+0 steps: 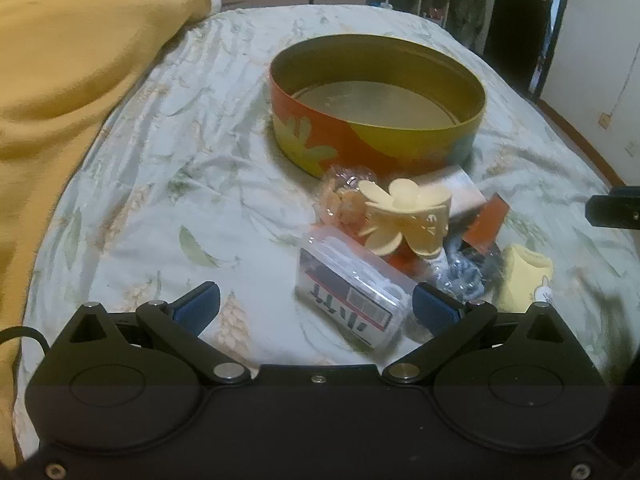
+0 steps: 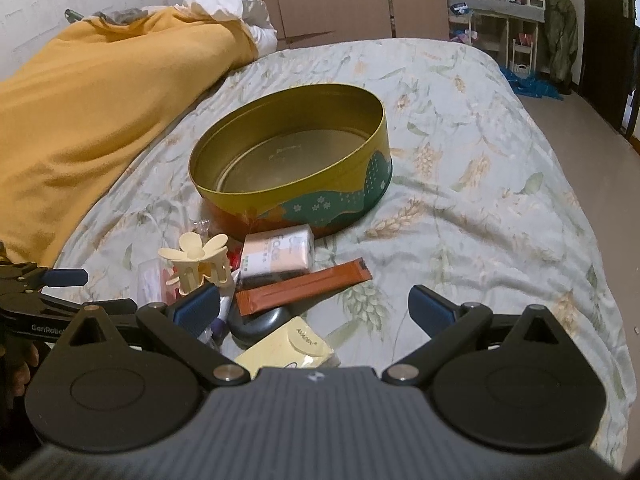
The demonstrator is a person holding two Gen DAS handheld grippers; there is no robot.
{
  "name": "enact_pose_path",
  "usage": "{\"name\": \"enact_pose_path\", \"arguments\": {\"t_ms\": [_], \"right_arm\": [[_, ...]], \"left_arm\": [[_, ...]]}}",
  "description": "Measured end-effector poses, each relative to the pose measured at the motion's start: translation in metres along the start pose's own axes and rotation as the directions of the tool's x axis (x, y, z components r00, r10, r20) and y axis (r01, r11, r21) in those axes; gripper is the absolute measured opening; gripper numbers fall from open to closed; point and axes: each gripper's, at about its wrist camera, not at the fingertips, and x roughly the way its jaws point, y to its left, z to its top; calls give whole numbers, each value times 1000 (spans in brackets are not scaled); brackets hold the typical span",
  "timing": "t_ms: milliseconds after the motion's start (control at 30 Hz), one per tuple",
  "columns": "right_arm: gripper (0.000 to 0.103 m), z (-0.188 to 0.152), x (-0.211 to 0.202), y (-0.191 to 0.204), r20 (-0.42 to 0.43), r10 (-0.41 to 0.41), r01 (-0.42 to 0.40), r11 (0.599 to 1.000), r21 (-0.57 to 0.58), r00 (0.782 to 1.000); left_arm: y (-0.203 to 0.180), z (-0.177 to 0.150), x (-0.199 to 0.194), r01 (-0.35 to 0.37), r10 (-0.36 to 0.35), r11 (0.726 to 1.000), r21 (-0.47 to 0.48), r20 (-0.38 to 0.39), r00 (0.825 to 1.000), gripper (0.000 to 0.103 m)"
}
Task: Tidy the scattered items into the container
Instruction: 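Reach the left gripper to the clear plastic box and grasp it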
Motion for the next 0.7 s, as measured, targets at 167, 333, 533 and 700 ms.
{"name": "enact_pose_path", "arguments": {"t_ms": [167, 333, 533, 700], "right_arm": [[103, 0, 2, 0, -16, 3, -3, 1000, -3, 1000], [103, 0, 5, 1, -38, 0, 0, 1000, -7, 999], [103, 0, 8, -2, -54, 2, -2, 1000, 7, 999], [103, 0, 10, -2, -64, 18, -18, 1000, 5, 998]], "left_arm": [[-3, 0, -1, 9, -9, 1000, 13, -12, 1000, 102], [-7, 0, -3, 25, -24, 998, 56, -19, 1000, 102], [-14, 1, -4, 70, -67, 990, 124, -25, 997, 102], [-19, -3, -1, 109, -104, 982, 154, -42, 994, 102]]}}
